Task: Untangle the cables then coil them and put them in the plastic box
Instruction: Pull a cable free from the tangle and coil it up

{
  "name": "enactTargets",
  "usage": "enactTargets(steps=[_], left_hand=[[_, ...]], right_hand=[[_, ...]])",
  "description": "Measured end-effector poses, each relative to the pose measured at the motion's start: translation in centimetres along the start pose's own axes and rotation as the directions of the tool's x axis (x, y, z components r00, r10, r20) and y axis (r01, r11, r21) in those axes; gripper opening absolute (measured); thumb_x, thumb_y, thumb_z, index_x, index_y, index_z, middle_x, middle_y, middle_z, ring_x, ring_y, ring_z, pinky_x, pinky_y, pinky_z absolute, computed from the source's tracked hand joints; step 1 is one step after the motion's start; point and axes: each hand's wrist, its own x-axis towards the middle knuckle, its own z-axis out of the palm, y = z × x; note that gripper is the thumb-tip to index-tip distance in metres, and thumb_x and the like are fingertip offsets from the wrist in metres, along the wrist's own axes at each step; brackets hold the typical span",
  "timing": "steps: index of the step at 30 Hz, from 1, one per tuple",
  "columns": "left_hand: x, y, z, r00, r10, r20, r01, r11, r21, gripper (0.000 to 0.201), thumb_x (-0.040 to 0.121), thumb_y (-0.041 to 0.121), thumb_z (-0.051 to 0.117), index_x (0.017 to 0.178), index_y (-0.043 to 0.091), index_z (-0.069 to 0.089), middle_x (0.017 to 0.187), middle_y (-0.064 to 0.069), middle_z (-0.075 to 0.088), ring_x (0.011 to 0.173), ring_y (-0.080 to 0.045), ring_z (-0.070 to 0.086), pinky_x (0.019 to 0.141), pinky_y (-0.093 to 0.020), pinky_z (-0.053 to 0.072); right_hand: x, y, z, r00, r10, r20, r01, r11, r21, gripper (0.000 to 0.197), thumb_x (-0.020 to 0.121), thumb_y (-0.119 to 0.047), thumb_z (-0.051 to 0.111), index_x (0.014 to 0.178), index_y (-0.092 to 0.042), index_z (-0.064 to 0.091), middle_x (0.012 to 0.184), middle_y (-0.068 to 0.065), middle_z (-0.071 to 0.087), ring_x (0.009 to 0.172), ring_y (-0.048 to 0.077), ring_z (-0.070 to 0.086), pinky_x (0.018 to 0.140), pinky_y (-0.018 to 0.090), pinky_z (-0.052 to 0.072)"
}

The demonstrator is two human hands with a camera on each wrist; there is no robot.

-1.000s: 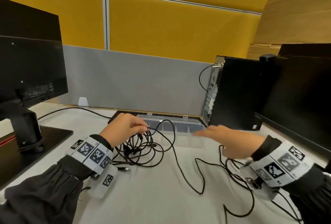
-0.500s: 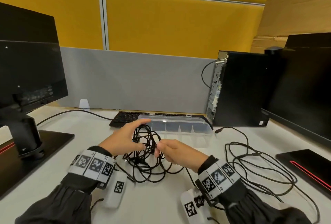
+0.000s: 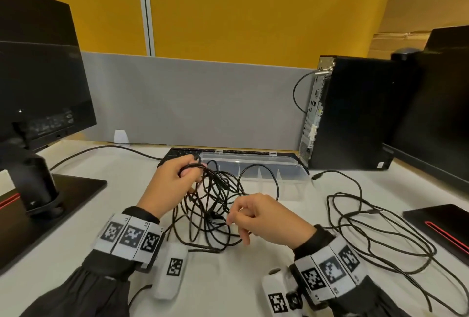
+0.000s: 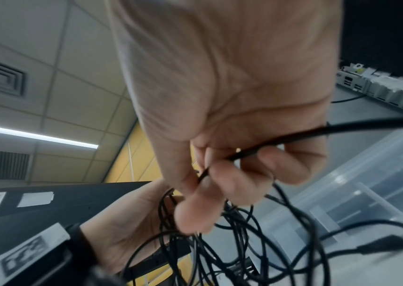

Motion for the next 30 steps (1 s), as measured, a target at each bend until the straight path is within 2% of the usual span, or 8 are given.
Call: enactTargets(steps=[5, 11, 13, 15, 20, 25, 28, 30], left_hand=[[-0.4, 1.5, 0.0, 0.995, -0.057, -0.081, 0.010, 0.873, -0.488, 0.059, 0.087, -0.010, 0.047, 0.040, 0.024, 0.058, 0.086, -0.020, 0.053, 0.072, -0.018, 0.062, 0.062, -0.022, 0.056], [-0.4, 1.8, -0.4, 0.998, -0.055, 0.007, 0.043, 0.689, -0.723, 0.035, 0.080, -0.009, 0.048, 0.054, 0.012, 0.057, 0.061, -0.005, 0.057, 0.060, -0.018, 0.058, 0.064, -0.030, 0.057], [-0.5, 1.9, -1.0, 0.998, -0.019, 0.064, 0.063, 0.577, -0.814, 0.018, 0.059, 0.005, 0.067, 0.053, 0.014, 0.053, 0.054, -0.004, 0.049, 0.055, -0.016, 0.050, 0.063, -0.030, 0.056], [-0.6, 1.8, -1.5, 0.992, 0.044, 0.119, 0.084, 0.472, -0.878, 0.028, 0.043, 0.016, 0.074, 0.050, 0.017, 0.047, 0.048, -0.001, 0.038, 0.051, -0.015, 0.039, 0.058, -0.028, 0.051], [-0.5, 1.3, -2.5, 0.913, 0.268, 0.309, 0.238, 0.267, -0.934, 0.016, 0.063, 0.013, 0.056, 0.060, 0.015, 0.041, 0.049, -0.002, 0.025, 0.055, -0.018, 0.026, 0.061, -0.030, 0.040], [-0.6, 1.7, -3.2, 0.957, -0.059, 0.284, 0.252, 0.655, -0.713, 0.041, 0.070, 0.054, 0.052, 0.057, 0.017, 0.040, 0.037, 0.004, 0.026, 0.049, -0.018, 0.016, 0.053, -0.027, 0.031], [-0.4, 1.8, -3.1, 0.958, -0.143, 0.247, 0.234, 0.891, -0.389, 0.044, 0.087, 0.044, 0.045, 0.056, 0.013, 0.040, 0.042, -0.001, 0.036, 0.042, -0.015, 0.031, 0.056, -0.031, 0.032], [-0.2, 1.6, -3.1, 0.972, -0.183, 0.149, 0.208, 0.964, -0.168, 0.039, 0.090, 0.033, 0.052, 0.061, 0.008, 0.046, 0.055, -0.005, 0.053, 0.055, -0.017, 0.050, 0.063, -0.030, 0.043]], right_hand=[[0.0, 0.4, 0.0, 0.996, 0.079, -0.032, -0.077, 0.996, 0.048, 0.023, 0.097, -0.022, 0.044, 0.105, -0.008, 0.061, 0.060, -0.006, 0.063, 0.046, 0.003, 0.048, 0.062, 0.016, 0.046], [0.6, 1.2, 0.1, 0.985, 0.158, -0.066, -0.145, 0.974, 0.176, 0.033, 0.099, -0.015, 0.039, 0.129, -0.010, 0.048, 0.080, 0.000, 0.069, 0.055, 0.004, 0.053, 0.064, 0.006, 0.044], [0.9, 1.4, 0.0, 0.977, 0.195, -0.089, -0.163, 0.946, 0.279, 0.038, 0.098, -0.010, 0.037, 0.136, -0.009, 0.042, 0.084, 0.000, 0.069, 0.055, 0.003, 0.054, 0.055, 0.005, 0.042], [1.2, 1.8, 0.1, 0.966, 0.235, -0.108, -0.168, 0.887, 0.430, 0.042, 0.097, -0.009, 0.038, 0.139, -0.013, 0.036, 0.082, -0.004, 0.069, 0.055, 0.003, 0.054, 0.047, 0.009, 0.036], [2.2, 3.0, 0.5, 0.954, 0.260, -0.149, -0.072, 0.682, 0.727, 0.034, 0.096, -0.014, 0.045, 0.128, -0.023, 0.049, 0.086, -0.005, 0.071, 0.065, 0.004, 0.058, 0.052, 0.019, 0.032], [2.2, 3.0, 0.3, 0.939, 0.206, -0.276, 0.085, 0.638, 0.765, 0.020, 0.096, -0.010, 0.046, 0.107, -0.024, 0.055, 0.088, -0.001, 0.071, 0.069, 0.007, 0.056, 0.055, 0.020, 0.032], [2.3, 3.1, 0.1, 0.914, 0.127, -0.386, 0.192, 0.702, 0.685, 0.010, 0.094, -0.014, 0.051, 0.099, -0.022, 0.055, 0.086, -0.002, 0.070, 0.068, 0.006, 0.055, 0.052, 0.017, 0.033], [2.3, 3.2, 0.0, 0.886, 0.071, -0.458, 0.277, 0.712, 0.646, 0.008, 0.091, -0.018, 0.055, 0.099, -0.018, 0.055, 0.084, -0.004, 0.069, 0.068, 0.003, 0.058, 0.052, 0.013, 0.038]])
